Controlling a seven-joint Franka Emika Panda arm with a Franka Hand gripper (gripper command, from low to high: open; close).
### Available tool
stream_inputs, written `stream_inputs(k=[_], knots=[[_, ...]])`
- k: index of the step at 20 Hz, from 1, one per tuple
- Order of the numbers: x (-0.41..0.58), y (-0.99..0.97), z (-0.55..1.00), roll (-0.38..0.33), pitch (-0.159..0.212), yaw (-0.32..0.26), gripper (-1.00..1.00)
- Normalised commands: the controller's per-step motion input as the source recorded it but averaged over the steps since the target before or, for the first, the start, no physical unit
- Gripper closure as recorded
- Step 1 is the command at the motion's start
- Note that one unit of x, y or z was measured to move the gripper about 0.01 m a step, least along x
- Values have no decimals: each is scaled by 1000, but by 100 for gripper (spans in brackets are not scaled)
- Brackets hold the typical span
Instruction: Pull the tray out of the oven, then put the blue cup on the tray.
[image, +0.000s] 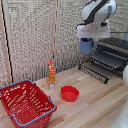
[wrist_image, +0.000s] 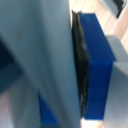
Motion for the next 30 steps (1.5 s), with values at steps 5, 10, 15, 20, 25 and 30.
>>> stream_inputs(k=[5, 10, 15, 20, 25, 30], knots=[[-26, -1000, 88, 37, 7, -10, 100], [113, -883, -136, 39, 51, 34, 100], [149, -783, -75, 0, 53, 61, 100], [71, -673, 25, 0, 22, 9, 100], [1, -210, 5, -7, 3, -20, -100], [-7, 0, 76, -30, -6, -12, -100]])
